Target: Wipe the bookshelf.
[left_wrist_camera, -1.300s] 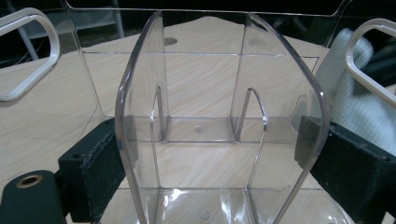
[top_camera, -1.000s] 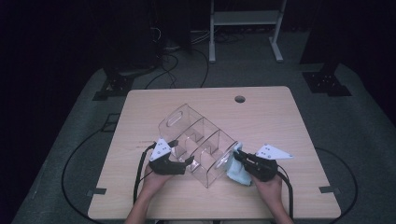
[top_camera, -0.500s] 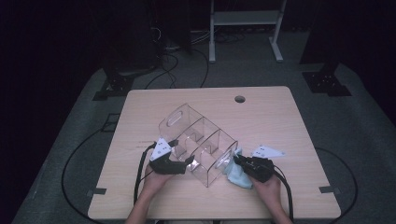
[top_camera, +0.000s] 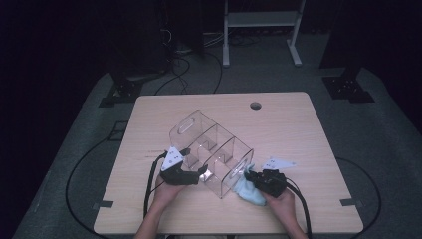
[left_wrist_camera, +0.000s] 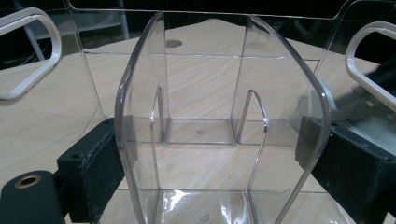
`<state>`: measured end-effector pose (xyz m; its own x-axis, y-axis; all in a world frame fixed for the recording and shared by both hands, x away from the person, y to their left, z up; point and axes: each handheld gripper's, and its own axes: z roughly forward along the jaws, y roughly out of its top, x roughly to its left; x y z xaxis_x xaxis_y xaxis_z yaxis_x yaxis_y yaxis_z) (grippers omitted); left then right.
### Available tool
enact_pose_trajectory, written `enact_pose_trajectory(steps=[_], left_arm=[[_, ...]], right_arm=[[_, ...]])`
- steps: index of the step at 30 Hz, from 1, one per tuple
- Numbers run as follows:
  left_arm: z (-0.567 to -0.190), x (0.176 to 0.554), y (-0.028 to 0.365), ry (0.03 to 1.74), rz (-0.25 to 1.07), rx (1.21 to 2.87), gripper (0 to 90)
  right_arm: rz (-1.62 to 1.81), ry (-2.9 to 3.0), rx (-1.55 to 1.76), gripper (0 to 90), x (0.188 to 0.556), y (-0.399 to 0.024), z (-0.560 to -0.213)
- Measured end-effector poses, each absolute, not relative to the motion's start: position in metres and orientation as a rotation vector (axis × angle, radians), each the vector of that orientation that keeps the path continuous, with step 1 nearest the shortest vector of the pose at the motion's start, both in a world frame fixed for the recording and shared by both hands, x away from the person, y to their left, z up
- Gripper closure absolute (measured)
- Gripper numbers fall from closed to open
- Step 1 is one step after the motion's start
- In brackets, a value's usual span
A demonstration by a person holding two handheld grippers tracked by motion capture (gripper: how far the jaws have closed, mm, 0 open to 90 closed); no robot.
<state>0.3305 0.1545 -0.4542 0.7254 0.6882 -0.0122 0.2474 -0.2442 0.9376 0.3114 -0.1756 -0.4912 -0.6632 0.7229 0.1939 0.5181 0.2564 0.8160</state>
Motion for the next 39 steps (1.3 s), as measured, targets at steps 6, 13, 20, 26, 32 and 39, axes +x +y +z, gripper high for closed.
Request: enact_pose_trajectory(steps=[6,13,20,26,32,39], left_arm=[[-0.454,0.331,0.156,0.735,0.489,1.818,8.9],[-0.454,0.333,0.154,0.746,0.502,1.809,8.6],[-0.454,0.333,0.154,0.755,0.502,1.811,8.7],[-0.454,0.334,0.155,0.765,0.510,1.805,8.6],[-0.454,0.334,0.157,0.770,0.506,1.810,8.8],[-0.454,0.334,0.155,0.776,0.516,1.805,8.6]], right_arm=[[1.344,2.312,1.133,82.3,0.312,-0.173,-0.489],[1.387,2.325,1.127,82.3,0.306,-0.166,-0.491],[1.380,2.350,1.079,82.3,0.307,-0.163,-0.491],[1.455,2.392,1.012,82.4,0.288,-0.144,-0.490],[1.463,2.461,0.904,82.5,0.281,-0.132,-0.489],[1.499,2.422,0.946,82.5,0.279,-0.134,-0.487]])
